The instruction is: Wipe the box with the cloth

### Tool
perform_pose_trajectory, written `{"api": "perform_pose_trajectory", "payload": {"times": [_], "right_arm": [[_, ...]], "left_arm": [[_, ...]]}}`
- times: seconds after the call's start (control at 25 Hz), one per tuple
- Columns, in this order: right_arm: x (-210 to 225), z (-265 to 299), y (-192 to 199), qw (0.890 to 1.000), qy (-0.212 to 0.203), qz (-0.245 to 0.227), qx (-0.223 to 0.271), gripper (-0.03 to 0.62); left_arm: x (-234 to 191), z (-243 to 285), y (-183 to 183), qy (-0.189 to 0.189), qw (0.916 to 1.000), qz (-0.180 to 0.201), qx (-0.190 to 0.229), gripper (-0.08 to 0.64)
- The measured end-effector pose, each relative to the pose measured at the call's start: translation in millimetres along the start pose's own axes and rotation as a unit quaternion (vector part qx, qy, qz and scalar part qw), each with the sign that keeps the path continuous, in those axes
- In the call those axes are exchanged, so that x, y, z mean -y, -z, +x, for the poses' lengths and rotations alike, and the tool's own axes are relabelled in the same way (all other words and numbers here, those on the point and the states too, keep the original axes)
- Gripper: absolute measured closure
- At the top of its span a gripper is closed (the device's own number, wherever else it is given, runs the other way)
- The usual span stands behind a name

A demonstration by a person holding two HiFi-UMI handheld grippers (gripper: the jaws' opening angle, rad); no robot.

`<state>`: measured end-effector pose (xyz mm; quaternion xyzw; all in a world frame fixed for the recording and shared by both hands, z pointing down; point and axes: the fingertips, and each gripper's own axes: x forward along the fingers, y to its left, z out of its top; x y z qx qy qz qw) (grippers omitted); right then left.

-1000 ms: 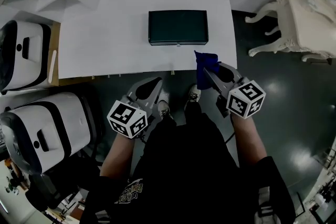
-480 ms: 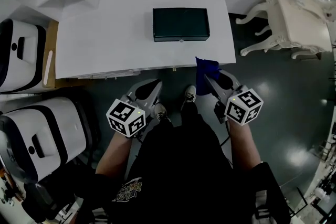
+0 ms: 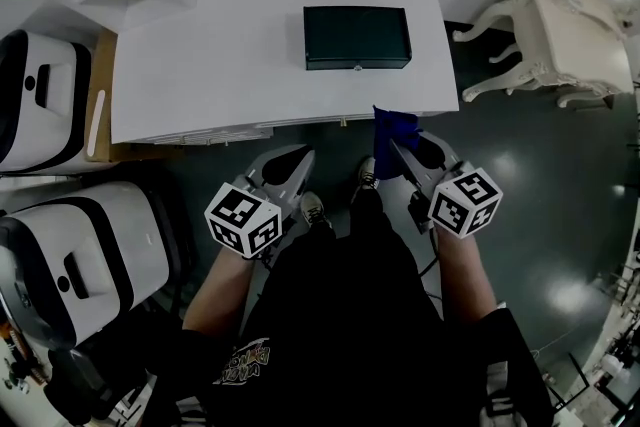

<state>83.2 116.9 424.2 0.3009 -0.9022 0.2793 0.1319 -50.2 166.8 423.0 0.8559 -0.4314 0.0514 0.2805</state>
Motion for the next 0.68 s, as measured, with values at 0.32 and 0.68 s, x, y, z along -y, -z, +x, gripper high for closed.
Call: {"api": "perform_pose_trajectory", "payload": {"times": [0.32, 0.68], "right_arm": [[-14.7, 6.6, 4.2, 1.0, -0.006, -0.002, -0.001, 0.494], [-27.6, 7.6, 11.2, 1.0, -0.01, -0.002, -0.003, 0.494]], "left_arm": [[3.2, -15.6, -0.1, 0.002, 0.9998, 0.019, 0.002, 0.558], [-3.5, -39.4, 17.4, -0.013, 0.9999, 0.002, -0.008, 0.558]]}}
